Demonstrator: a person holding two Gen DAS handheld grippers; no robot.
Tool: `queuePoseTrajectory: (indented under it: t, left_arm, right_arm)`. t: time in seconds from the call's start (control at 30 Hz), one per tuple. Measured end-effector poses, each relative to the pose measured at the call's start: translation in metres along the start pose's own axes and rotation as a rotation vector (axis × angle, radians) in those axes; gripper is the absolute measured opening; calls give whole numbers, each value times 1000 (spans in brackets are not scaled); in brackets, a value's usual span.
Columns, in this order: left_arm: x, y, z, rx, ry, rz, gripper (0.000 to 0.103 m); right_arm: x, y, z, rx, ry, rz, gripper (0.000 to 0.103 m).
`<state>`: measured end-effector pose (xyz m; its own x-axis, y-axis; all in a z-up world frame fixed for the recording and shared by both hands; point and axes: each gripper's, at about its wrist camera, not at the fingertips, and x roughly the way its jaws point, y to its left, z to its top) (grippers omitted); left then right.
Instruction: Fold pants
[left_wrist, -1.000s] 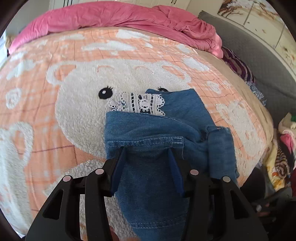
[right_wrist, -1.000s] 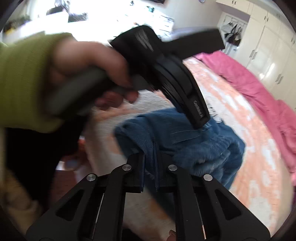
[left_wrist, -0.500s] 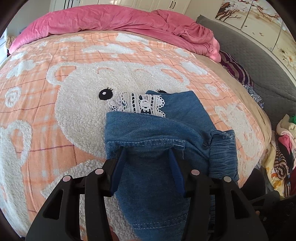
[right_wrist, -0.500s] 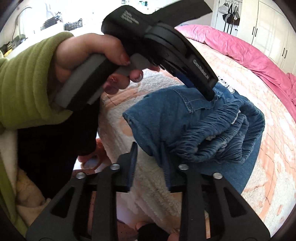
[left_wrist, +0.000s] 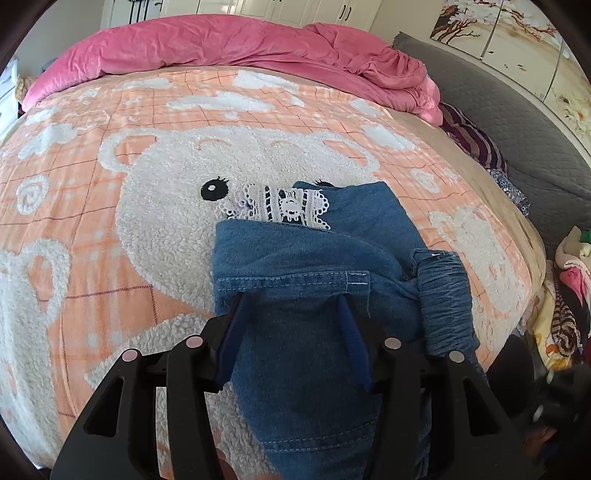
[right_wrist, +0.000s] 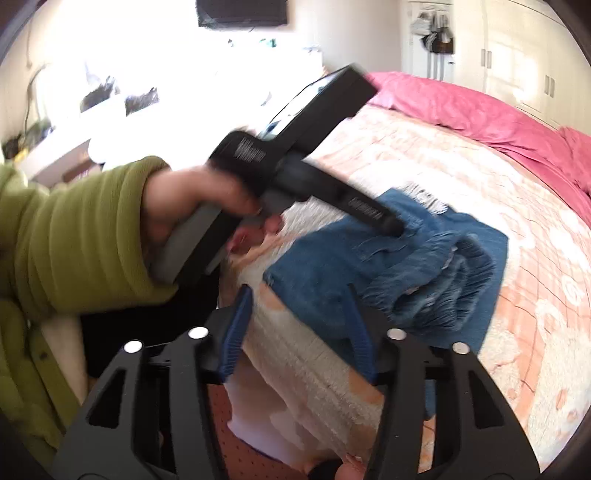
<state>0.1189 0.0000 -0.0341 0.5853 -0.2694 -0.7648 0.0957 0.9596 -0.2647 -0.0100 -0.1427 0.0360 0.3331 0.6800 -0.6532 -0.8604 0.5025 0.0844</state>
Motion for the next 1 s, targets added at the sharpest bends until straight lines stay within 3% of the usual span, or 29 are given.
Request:
queuePoseTrajectory:
  t: [0.2,0.33,0.5,0.63,0.77,0.87,1.0]
  left_arm:
    - [-7,2,-4,-3,-12,7,55]
    - [-15,1,-6,-2,-32,21,55]
    - [-26,-1,-10,-2,-56,35,55]
    - [-37,0,-14,-18,-74,32,69]
    - [-44,0,-17,-15,-86,40,70]
    - [-45,2,-18,-24,-83,47,79]
    - [-40,9,-20,-53,-61,56,81]
  right_arm:
    - [-27,-25,5,136,-96,-70,68]
    - [-30,-48,4,248,-129,-139,73]
    - [-29,-80,-7,368,-103,-221,77]
    - [-25,-98,-12,429,-97,-260,80]
    - [-20,-110,-15,456,-74,-314,81]
    - [-18,-118,-18,482,-66,-330,81]
    - [-14,-130,-24,535,-48,-338,81]
